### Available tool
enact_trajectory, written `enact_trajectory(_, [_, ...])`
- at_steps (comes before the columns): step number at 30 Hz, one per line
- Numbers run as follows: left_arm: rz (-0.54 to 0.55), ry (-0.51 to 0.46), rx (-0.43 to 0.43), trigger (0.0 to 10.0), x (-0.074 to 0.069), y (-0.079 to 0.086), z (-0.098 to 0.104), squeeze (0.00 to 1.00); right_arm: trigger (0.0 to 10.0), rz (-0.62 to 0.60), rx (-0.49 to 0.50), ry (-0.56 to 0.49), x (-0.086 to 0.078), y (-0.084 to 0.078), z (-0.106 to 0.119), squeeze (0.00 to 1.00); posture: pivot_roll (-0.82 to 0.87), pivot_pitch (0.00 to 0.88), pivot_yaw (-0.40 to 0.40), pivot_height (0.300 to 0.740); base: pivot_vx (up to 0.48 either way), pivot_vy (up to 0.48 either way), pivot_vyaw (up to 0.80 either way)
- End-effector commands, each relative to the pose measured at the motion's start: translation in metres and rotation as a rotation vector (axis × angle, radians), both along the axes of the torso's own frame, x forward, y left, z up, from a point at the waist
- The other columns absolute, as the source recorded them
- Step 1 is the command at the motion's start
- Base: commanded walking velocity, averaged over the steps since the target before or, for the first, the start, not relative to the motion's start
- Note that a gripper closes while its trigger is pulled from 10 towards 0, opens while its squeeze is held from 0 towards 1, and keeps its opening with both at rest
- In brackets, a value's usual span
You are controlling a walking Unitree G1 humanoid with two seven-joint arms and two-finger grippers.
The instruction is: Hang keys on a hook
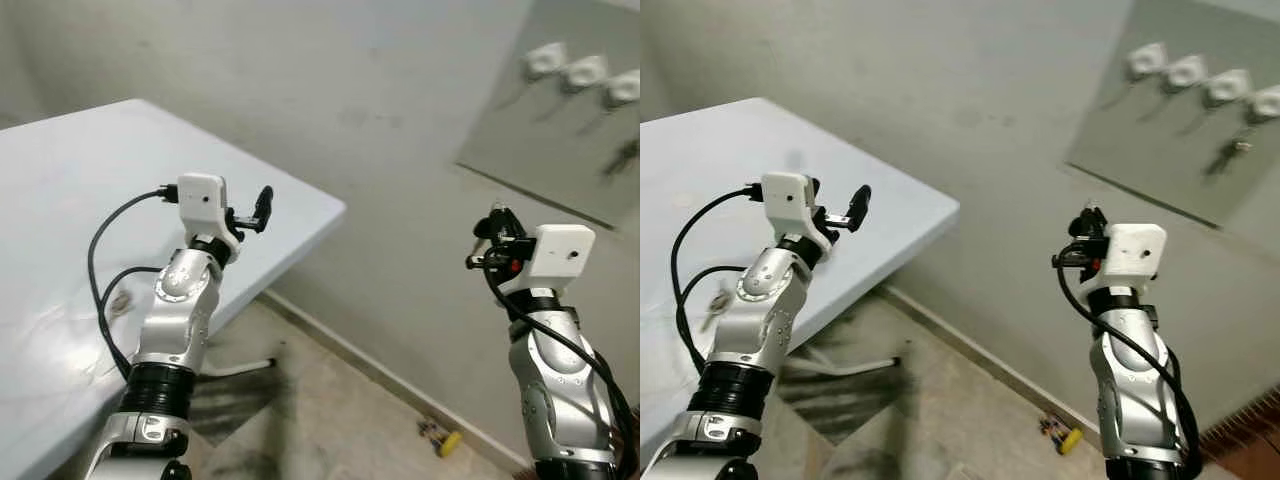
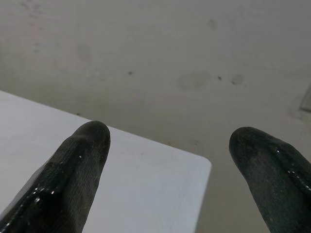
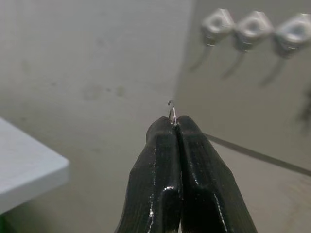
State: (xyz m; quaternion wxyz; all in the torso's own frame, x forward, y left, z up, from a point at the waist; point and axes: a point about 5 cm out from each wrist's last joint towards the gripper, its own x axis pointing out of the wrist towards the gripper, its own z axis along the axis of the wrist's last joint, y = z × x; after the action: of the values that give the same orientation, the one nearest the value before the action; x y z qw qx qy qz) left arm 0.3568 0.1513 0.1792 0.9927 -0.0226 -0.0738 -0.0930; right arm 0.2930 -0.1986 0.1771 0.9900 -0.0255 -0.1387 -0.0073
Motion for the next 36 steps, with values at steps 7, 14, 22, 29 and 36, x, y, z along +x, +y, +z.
enact_trajectory(7, [-0.046, -0.019, 0.026, 10.0, -0.002, -0.014, 0.005, 0.0, 10.0, -0.029, -0.008, 0.004, -0.001, -0.005, 0.001, 0.0, 0.0, 0.028, -0.055, 0.74, 0.0, 0.0, -0.76])
enact_trajectory(14, [-0.063, -0.004, 0.017, 10.0, -0.004, -0.02, 0.004, 0.0, 10.0, -0.031, -0.007, 0.023, -0.001, -0.004, -0.001, 0.0, 0.0, 0.03, -0.057, 0.74, 0.0, 0.0, -0.53])
enact_trajectory(22, [-0.1, 0.016, -0.012, 10.0, -0.005, -0.023, 0.003, 0.0, 10.0, -0.029, -0.028, 0.038, -0.002, -0.002, -0.004, 0.0, 0.0, 0.03, -0.057, 0.74, 0.0, 0.0, 0.0])
enact_trajectory(29, [-0.1, 0.015, -0.015, 10.0, -0.005, -0.021, 0.006, 0.0, 10.0, -0.026, -0.031, 0.035, -0.002, -0.002, -0.003, 0.0, 0.0, 0.027, -0.055, 0.74, 0.205, 0.0, 0.0])
enact_trajectory(36, [-0.105, 0.013, -0.009, 10.0, -0.006, -0.021, 0.006, 0.0, 10.0, -0.017, -0.034, 0.036, -0.002, 0.001, -0.004, 0.0, 0.0, 0.02, -0.055, 0.74, 0.296, 0.0, 0.0])
